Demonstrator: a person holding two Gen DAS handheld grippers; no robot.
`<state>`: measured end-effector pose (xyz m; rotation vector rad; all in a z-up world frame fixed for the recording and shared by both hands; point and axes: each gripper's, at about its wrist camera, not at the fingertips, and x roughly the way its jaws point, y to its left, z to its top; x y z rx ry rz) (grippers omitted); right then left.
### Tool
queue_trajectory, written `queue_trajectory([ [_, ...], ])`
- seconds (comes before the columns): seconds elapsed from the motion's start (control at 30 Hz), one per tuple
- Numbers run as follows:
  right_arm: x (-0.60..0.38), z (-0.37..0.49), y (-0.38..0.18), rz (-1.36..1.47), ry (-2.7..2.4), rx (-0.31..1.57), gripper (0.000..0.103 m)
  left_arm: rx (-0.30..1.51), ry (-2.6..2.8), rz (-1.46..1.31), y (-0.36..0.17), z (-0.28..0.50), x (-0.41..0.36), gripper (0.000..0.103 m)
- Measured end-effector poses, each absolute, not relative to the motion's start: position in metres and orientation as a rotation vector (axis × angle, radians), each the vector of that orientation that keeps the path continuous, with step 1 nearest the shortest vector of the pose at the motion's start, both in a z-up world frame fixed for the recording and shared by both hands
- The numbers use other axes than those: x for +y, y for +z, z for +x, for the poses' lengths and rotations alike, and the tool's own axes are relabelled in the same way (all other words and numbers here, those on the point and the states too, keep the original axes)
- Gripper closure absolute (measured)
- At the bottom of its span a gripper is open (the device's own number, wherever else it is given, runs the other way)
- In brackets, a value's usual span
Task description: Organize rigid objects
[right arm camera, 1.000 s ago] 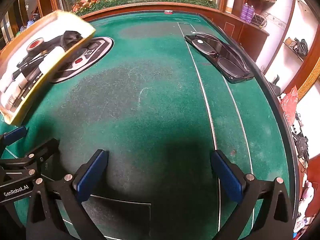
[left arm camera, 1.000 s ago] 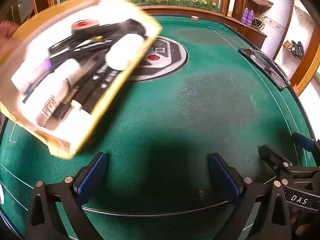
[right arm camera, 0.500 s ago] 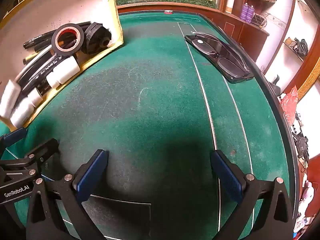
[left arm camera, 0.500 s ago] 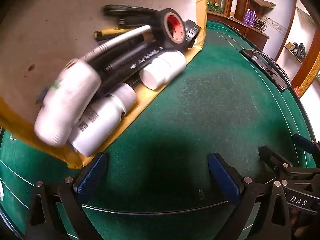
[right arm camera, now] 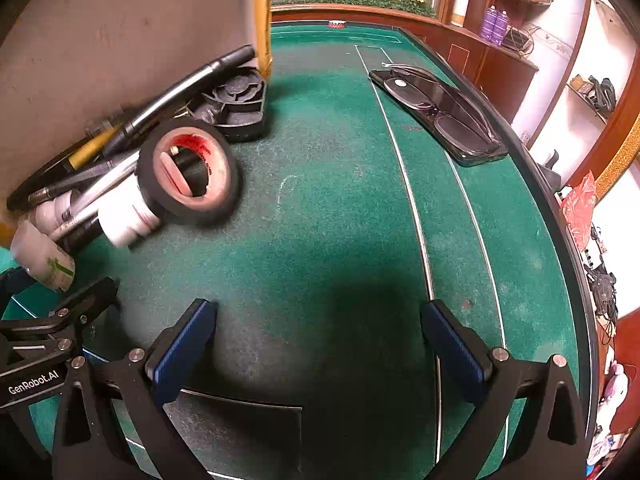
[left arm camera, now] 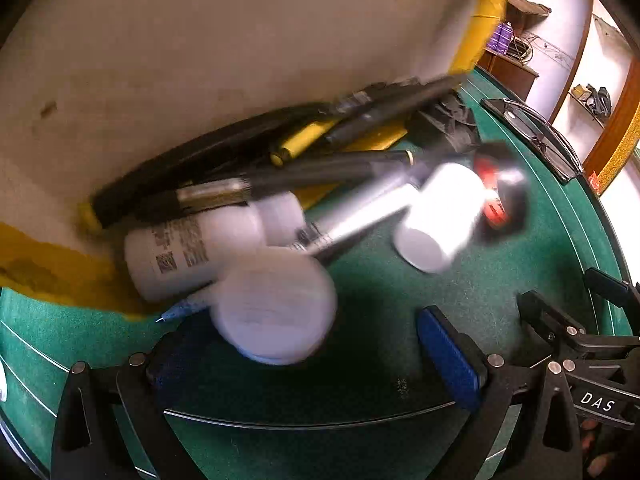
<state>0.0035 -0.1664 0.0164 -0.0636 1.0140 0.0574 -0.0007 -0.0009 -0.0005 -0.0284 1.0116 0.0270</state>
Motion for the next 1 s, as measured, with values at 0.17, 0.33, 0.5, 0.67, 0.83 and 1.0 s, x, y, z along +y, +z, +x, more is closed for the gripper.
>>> queue_trajectory([
  [0.17, -0.1657, 0.0043, 0.0165, -0.064, 0.057, 1.014, 0.0, 1.011, 0.027, -0.029, -0.0008, -0.0007, -0.0015, 0.001],
  [0.33, -0.1675, 0.0038, 0.0158, -0.064, 0.057, 1.014, 0.0, 1.011, 0.028, -0.028, -0.0012, 0.0007, -0.0038, 0.001],
  [0.5, -0.168, 0.0041, 0.0163, -0.063, 0.059, 1.015, 0.0, 1.011, 0.028, -0.029, -0.0009, 0.0007, -0.0041, 0.001],
  [0.67, -0.168, 0.003, 0.0146, -0.063, 0.059, 1.015, 0.0, 1.009, 0.029, -0.03, -0.0001, -0.0033, -0.0016, 0.001],
  [0.83, -0.1681, 0.0037, 0.0137, -0.064, 0.059, 1.016, 0.0, 1.009, 0.029, -0.03, 0.0002, -0.0022, -0.002, 0.001],
  [1.0, -0.1681, 0.004, 0.0136, -0.063, 0.059, 1.017, 0.0, 1.01, 0.029, -0.03, 0.0003, -0.002, -0.0024, 0.001],
])
